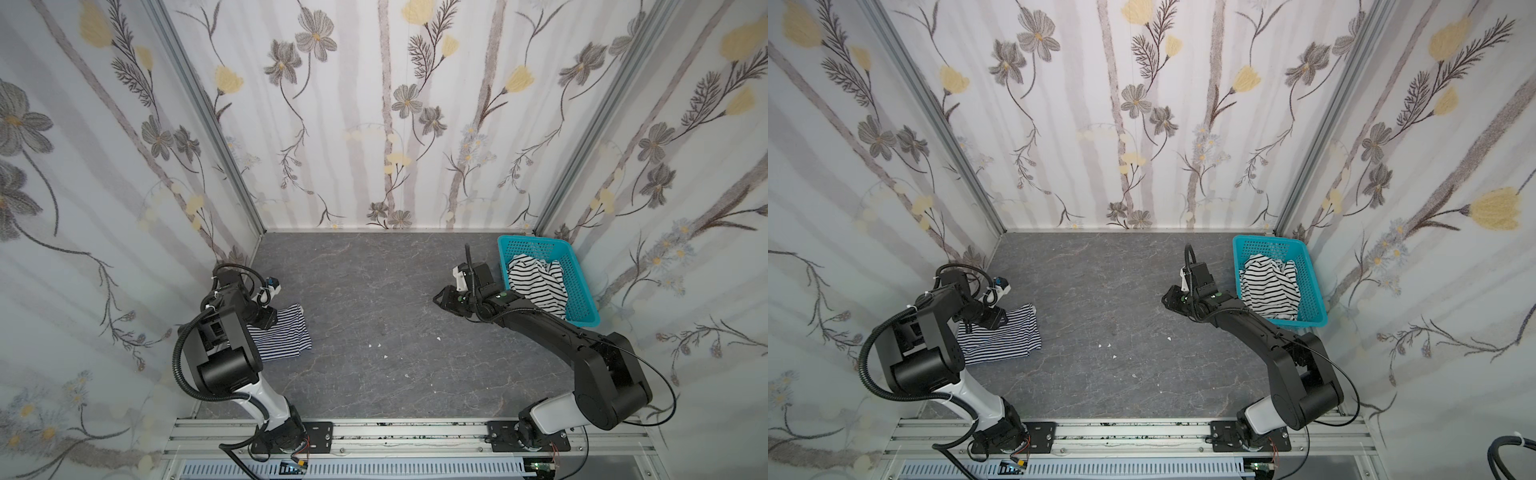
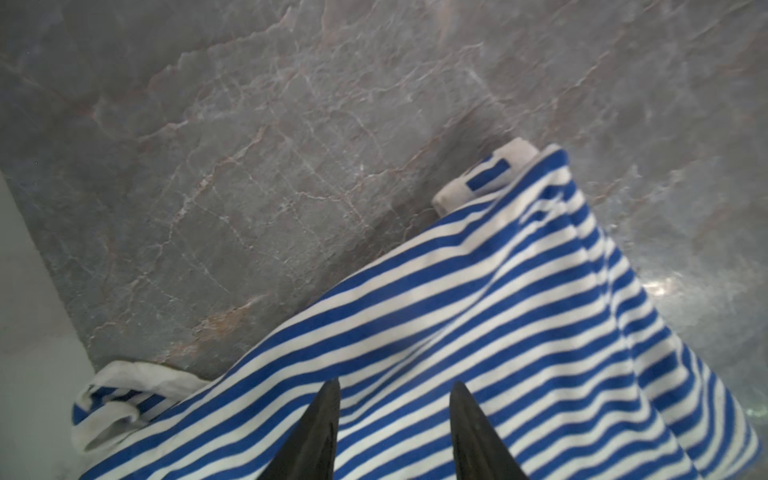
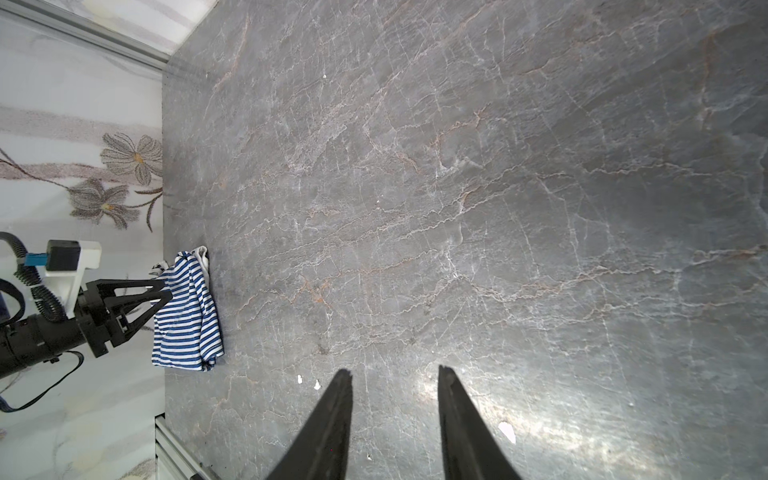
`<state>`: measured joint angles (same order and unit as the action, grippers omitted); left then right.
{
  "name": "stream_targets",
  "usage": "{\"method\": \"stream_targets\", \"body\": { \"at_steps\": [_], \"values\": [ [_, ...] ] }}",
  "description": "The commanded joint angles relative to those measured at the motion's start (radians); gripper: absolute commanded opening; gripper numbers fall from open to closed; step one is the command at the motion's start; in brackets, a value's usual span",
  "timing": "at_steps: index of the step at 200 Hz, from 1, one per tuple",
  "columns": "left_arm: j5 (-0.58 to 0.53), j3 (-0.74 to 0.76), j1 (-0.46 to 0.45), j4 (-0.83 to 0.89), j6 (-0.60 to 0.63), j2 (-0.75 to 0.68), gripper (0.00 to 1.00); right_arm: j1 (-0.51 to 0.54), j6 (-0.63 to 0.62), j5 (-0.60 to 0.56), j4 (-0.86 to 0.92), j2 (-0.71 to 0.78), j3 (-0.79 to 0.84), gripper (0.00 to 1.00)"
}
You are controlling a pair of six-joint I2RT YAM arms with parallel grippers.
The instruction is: Fold and stack the tank tops
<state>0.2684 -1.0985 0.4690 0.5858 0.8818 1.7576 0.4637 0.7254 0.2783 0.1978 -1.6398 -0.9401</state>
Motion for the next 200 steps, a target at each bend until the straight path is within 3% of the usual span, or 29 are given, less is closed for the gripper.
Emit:
{"method": "stream_targets", "body": {
  "at_steps": [1, 53, 108, 200],
  "values": [
    [-0.038, -0.041, 0.002, -0.012, -0.060, 0.058, 0.45, 0.002, 0.010, 0.011, -0.049, -0.009, -0.008, 0.37],
    [-0.112, -0.092, -0.042, -0.026, -0.104, 0.156, 0.45, 0.001, 0.010, 0.002, -0.043, 0.000, -0.009, 0.37],
    [-0.146, -0.135, -0.152, -0.042, -0.112, 0.211, 0.44, 0.001, 0.014, 0.007, -0.052, -0.010, -0.008, 0.37],
    [-0.249, -0.096, -0.191, -0.046, 0.106, 0.165, 0.42, -0.031, 0.008, 0.005, -0.040, 0.038, 0.009, 0.37]
  ]
}}
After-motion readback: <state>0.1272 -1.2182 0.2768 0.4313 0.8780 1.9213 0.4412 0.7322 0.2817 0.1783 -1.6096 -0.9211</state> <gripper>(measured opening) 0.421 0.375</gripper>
